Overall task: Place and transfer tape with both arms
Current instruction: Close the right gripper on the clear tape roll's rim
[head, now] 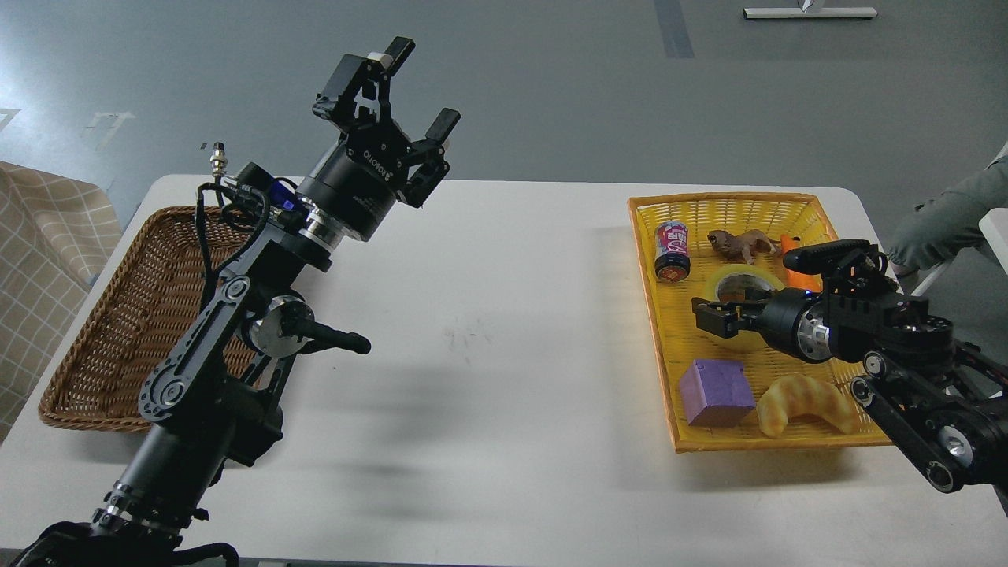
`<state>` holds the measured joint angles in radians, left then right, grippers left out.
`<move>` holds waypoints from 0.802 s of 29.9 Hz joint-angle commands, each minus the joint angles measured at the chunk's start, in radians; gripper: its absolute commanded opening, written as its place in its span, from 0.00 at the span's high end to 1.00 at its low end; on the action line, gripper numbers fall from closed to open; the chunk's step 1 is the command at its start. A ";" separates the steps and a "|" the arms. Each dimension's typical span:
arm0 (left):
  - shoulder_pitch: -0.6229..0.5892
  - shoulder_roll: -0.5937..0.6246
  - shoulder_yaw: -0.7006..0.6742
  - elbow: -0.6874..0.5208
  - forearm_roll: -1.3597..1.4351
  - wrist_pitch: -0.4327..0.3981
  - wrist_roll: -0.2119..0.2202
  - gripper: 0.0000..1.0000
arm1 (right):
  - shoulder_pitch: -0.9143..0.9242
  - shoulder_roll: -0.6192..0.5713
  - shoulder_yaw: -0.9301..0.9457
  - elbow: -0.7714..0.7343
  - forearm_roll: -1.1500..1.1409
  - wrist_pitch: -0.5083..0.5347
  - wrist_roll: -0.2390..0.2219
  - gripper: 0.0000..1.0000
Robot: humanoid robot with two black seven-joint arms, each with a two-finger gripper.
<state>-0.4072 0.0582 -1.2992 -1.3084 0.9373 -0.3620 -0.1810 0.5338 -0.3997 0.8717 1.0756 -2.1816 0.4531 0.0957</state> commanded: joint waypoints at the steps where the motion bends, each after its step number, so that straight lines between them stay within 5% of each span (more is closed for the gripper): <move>1: 0.004 -0.001 0.000 0.000 0.000 -0.002 0.000 0.01 | 0.000 0.001 0.000 0.000 0.000 0.001 -0.002 0.30; 10: 0.007 -0.001 0.000 0.000 0.000 -0.008 0.000 0.01 | 0.003 0.002 0.000 -0.005 0.000 0.002 -0.002 0.47; 24: 0.005 0.000 0.003 0.000 0.000 -0.009 0.000 0.01 | 0.006 0.009 0.003 -0.008 0.000 0.036 -0.002 0.47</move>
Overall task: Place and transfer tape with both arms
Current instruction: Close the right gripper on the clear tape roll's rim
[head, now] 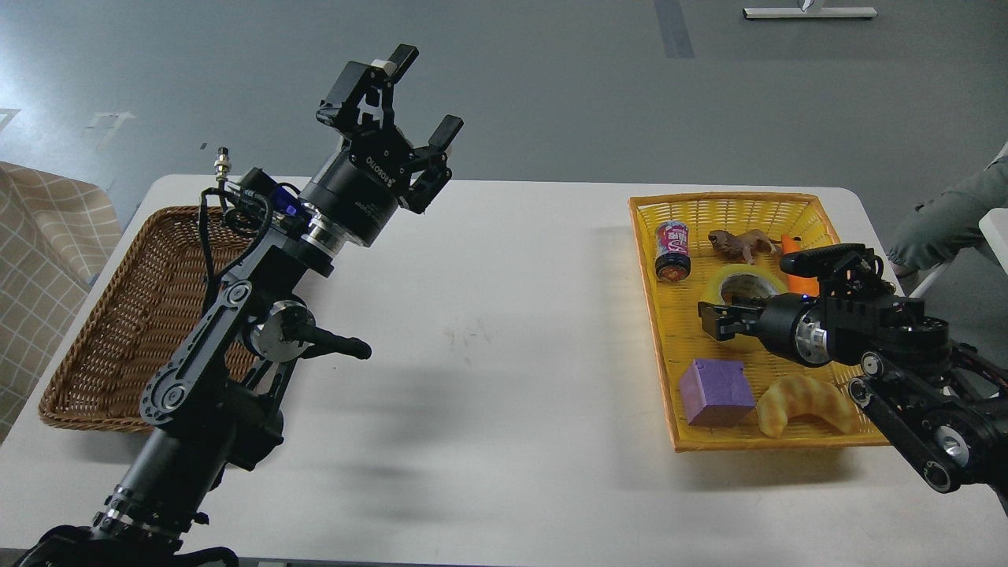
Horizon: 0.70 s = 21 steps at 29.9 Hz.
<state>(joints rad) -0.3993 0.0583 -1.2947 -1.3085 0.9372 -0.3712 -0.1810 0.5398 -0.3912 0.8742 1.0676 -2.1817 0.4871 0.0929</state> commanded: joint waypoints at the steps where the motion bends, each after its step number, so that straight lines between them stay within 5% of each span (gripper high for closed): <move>1: -0.003 0.000 -0.002 0.000 0.000 0.000 0.000 0.01 | 0.000 0.000 0.000 0.000 0.000 0.002 0.001 0.47; 4: -0.003 0.000 -0.002 0.000 0.000 0.000 0.000 0.01 | -0.001 0.000 0.000 0.002 0.000 0.002 0.001 0.48; 7: -0.003 -0.002 -0.002 0.000 0.000 0.000 0.000 0.01 | -0.001 0.002 0.000 0.000 0.000 0.002 0.010 0.59; 9: -0.003 -0.002 -0.002 0.000 0.000 0.002 0.000 0.01 | -0.001 0.000 0.002 0.002 0.000 0.002 0.011 0.79; 12: -0.006 -0.002 -0.002 -0.003 0.000 0.002 0.000 0.01 | 0.000 0.002 0.012 0.002 0.028 0.002 0.011 0.93; 21: -0.004 0.002 -0.006 -0.011 0.000 0.009 0.000 0.01 | 0.016 0.002 0.020 0.014 0.079 0.002 0.011 0.95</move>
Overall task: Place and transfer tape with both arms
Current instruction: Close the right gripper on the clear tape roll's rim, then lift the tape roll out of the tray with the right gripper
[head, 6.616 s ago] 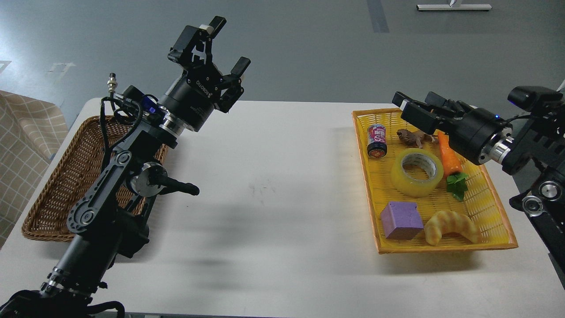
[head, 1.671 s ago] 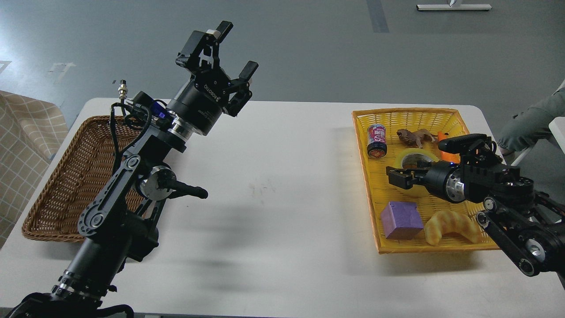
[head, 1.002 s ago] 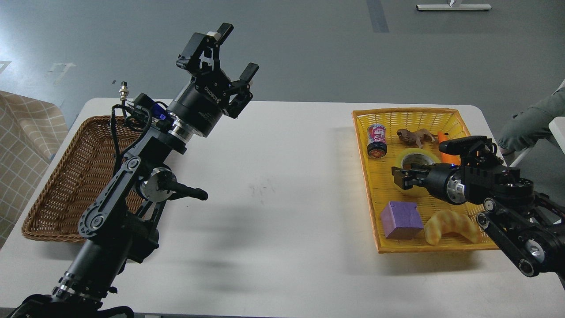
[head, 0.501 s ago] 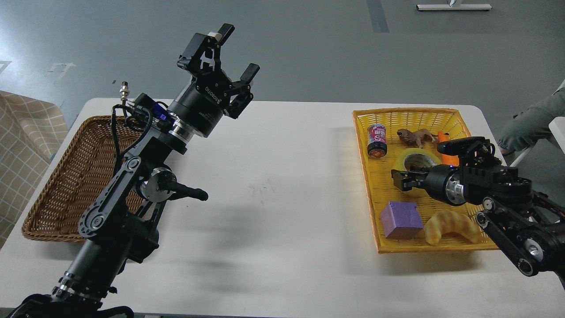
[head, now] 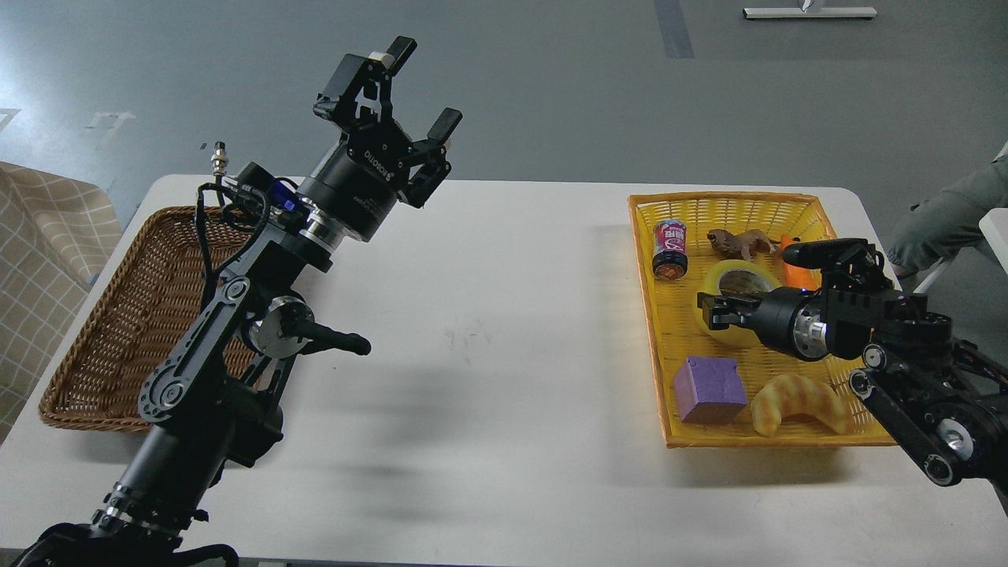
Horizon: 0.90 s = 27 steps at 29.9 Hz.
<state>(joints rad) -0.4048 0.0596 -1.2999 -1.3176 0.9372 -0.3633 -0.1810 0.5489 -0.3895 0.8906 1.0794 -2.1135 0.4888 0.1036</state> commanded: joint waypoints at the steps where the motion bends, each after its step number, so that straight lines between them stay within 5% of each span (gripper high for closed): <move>1: 0.001 0.002 -0.002 -0.002 0.000 0.000 0.000 0.01 | 0.009 -0.002 0.005 0.004 0.020 0.000 0.001 0.95; 20: -0.008 -0.004 0.004 -0.003 -0.001 0.003 0.000 0.01 | 0.259 -0.057 -0.013 0.062 0.139 0.000 0.002 0.95; 27: -0.014 -0.004 0.005 -0.002 -0.003 0.003 0.000 0.01 | 0.364 0.059 -0.136 0.057 0.145 0.000 0.004 0.95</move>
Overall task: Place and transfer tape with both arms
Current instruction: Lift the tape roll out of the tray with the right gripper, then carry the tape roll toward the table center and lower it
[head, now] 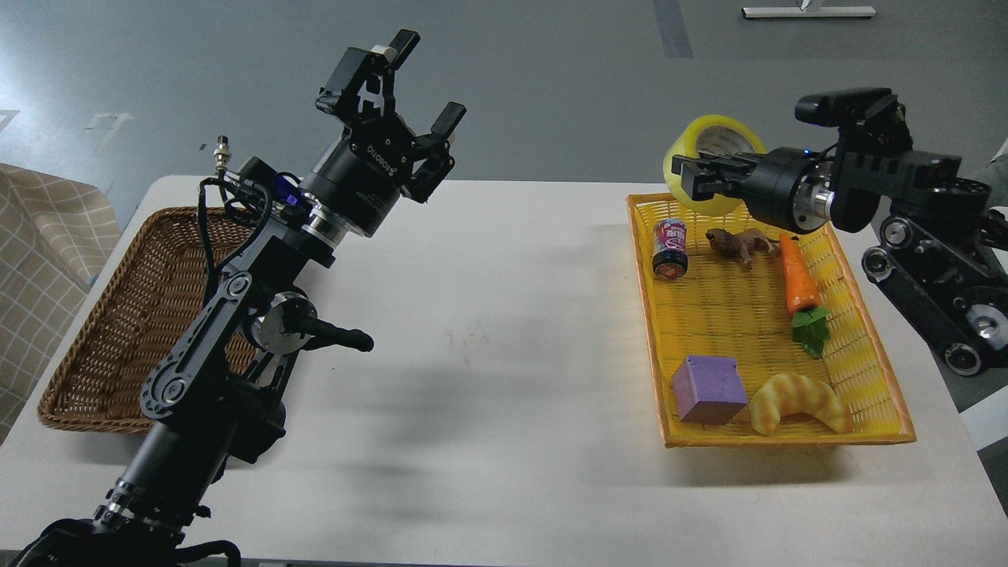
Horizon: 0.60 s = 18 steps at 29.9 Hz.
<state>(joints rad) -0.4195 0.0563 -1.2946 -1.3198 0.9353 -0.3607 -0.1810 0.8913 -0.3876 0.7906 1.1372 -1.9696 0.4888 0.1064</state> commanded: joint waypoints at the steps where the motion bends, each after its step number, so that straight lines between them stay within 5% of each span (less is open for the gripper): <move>1: 0.002 -0.003 0.000 0.001 -0.001 0.002 0.001 0.01 | 0.020 0.093 -0.040 0.004 0.002 0.000 0.001 0.95; 18: -0.010 0.000 -0.014 -0.001 -0.003 0.000 0.000 0.01 | -0.006 0.295 -0.198 -0.007 -0.005 0.000 -0.001 0.95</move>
<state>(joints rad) -0.4293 0.0575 -1.3071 -1.3198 0.9334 -0.3606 -0.1807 0.8914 -0.1088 0.6156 1.1374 -1.9760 0.4887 0.1042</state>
